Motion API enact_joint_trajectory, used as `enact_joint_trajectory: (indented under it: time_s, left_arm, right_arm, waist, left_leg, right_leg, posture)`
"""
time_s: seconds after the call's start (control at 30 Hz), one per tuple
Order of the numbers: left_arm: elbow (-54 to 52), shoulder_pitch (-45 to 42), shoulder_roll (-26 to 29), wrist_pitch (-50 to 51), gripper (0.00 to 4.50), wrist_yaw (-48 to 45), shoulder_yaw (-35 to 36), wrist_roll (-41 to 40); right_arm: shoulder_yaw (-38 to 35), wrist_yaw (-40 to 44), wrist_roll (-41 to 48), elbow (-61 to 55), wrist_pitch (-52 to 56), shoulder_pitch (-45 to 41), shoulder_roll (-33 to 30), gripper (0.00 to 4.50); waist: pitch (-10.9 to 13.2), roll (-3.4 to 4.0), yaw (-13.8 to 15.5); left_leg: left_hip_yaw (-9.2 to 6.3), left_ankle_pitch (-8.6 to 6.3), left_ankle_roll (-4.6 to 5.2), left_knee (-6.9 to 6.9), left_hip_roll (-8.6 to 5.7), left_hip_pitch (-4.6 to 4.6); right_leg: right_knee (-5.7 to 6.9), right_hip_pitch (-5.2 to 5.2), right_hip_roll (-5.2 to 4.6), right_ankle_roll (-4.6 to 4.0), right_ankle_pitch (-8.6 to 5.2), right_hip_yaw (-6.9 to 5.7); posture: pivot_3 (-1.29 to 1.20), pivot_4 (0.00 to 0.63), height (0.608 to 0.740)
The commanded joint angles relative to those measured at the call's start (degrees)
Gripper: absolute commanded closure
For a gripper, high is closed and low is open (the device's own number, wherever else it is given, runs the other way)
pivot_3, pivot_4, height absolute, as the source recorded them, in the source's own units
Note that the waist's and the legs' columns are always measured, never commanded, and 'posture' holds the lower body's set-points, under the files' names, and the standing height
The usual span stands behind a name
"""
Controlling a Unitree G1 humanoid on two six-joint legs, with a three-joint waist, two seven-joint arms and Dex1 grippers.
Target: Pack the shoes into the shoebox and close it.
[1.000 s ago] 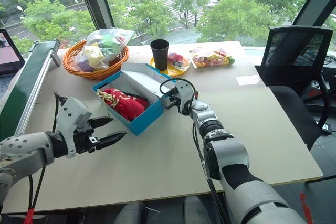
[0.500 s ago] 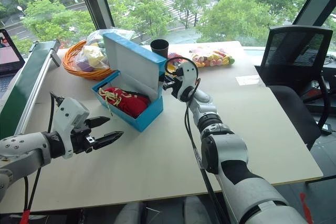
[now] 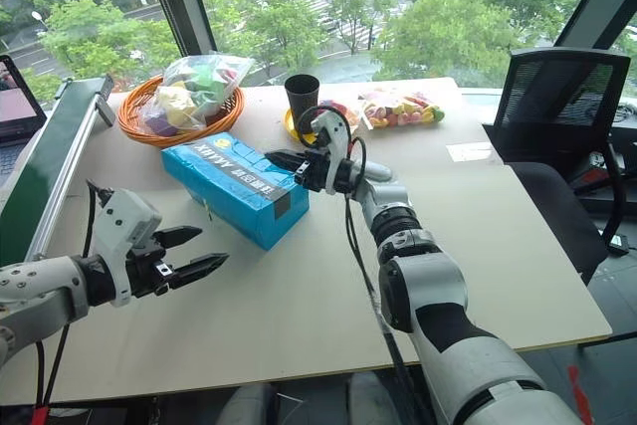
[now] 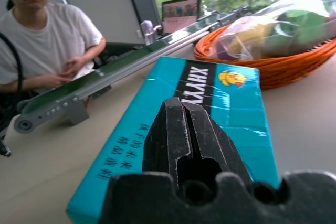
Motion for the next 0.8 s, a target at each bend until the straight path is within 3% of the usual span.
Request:
enact_joint_trajectory:
  time_s: [0.03,0.33,0.47,0.63,0.8]
  left_arm:
    - [-2.2,0.62,0.16,-0.36,0.93,0.95,1.85,-0.65]
    - [-4.53,11.84,-2.38,-1.77,0.93,3.52,7.78,2.84]
    - [-5.24,20.02,-9.37,-6.14,0.93,5.47,10.27,6.82]
    - [-5.72,23.66,-16.3,-11.58,0.93,7.8,11.76,10.61]
    - [-7.0,26.13,-19.34,-14.25,0.93,8.15,12.28,12.05]
  right_arm:
    - [1.82,-0.07,0.12,-2.76,2.12,-3.04,2.02,4.49]
    - [5.59,-8.86,-4.38,4.01,0.39,-8.54,5.88,4.49]
    - [6.29,-13.31,-6.74,7.4,-1.12,-9.63,7.15,4.49]
    - [6.75,-15.23,-8.62,9.36,-1.94,-9.21,8.28,4.49]
    - [8.75,-16.22,-11.75,10.23,-3.12,-7.49,8.87,4.49]
  waist:
    - [0.0,0.0,-0.01]
    - [0.01,0.01,0.15]
    - [0.01,0.01,0.14]
    - [0.01,-0.02,0.19]
    - [0.0,-0.02,0.15]
  left_leg:
    - [0.0,0.0,0.0,0.0,0.0,0.0]
    - [0.0,-0.01,0.0,-0.06,0.01,0.0]
    - [0.0,-0.01,0.0,-0.06,0.0,-0.01]
    - [0.0,-0.01,0.0,-0.06,0.04,0.0]
    - [0.01,-0.01,0.0,-0.06,0.02,0.01]
  right_leg:
    - [0.0,0.0,0.0,0.0,0.0,0.0]
    - [0.0,-0.04,0.0,-0.01,0.0,0.0]
    - [-0.04,-0.06,-0.03,-0.01,0.0,-0.01]
    - [-0.02,-0.07,0.01,-0.05,-0.01,-0.02]
    - [-0.02,-0.05,-0.01,-0.05,-0.01,-0.02]
  posture:
    - [0.0,0.15,0.738]
    - [0.0,0.15,0.738]
    - [0.0,0.15,0.738]
    - [0.0,0.15,0.738]
    - [0.0,0.15,0.738]
